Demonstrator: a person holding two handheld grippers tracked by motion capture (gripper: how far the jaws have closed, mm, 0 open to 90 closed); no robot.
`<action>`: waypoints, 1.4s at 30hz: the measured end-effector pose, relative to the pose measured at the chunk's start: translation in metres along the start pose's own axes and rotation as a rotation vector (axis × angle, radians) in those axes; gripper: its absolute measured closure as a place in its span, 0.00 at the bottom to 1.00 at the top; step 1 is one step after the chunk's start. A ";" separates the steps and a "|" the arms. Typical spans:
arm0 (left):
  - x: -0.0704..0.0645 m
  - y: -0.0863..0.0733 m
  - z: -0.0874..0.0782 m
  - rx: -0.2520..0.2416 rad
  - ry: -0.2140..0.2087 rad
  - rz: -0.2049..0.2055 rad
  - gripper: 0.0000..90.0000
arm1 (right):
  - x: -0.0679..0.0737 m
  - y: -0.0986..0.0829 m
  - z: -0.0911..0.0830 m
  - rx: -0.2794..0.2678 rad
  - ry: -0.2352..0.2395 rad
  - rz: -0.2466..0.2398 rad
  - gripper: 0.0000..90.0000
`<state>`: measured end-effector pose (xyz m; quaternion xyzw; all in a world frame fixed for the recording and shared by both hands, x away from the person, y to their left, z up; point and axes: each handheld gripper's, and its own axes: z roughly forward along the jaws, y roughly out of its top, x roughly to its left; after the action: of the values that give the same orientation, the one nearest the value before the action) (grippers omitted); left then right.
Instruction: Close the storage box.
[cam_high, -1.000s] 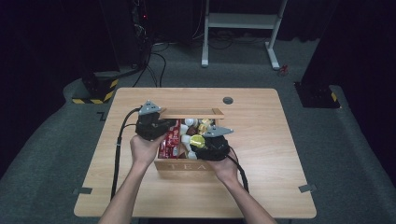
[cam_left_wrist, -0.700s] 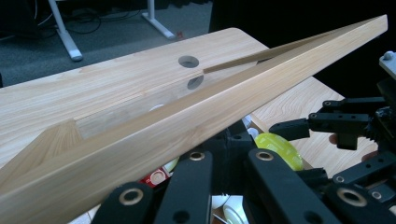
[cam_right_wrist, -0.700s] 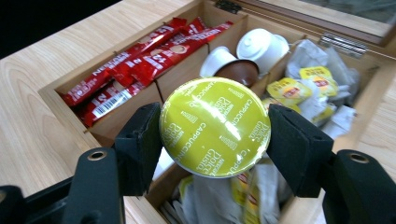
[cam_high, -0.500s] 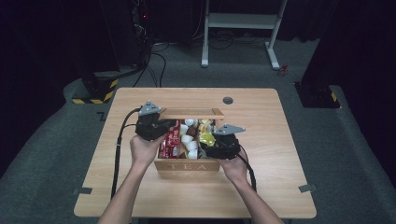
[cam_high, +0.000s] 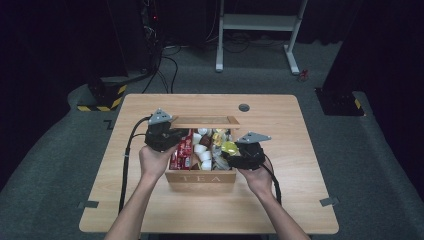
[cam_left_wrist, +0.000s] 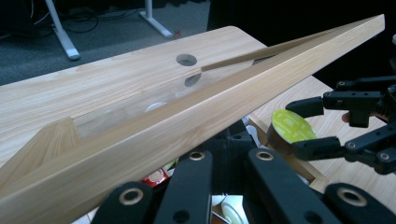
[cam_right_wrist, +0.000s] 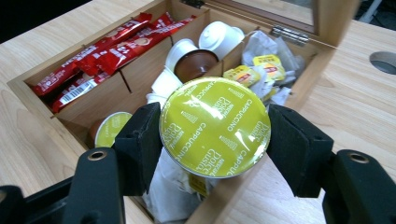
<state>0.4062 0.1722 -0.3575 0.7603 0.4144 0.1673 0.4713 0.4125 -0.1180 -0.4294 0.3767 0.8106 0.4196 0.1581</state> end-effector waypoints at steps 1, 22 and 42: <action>0.000 0.000 0.000 -0.001 -0.002 -0.002 1.00 | -0.002 -0.001 -0.001 -0.004 -0.003 0.000 0.42; -0.001 -0.006 -0.001 -0.009 -0.015 -0.005 1.00 | -0.031 -0.012 -0.017 -0.011 -0.054 0.051 0.42; -0.003 -0.013 -0.001 0.000 -0.020 -0.003 1.00 | -0.067 -0.036 -0.021 0.021 -0.127 0.127 0.42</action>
<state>0.3976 0.1729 -0.3676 0.7615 0.4106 0.1589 0.4756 0.4279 -0.1924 -0.4500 0.4548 0.7777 0.3957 0.1781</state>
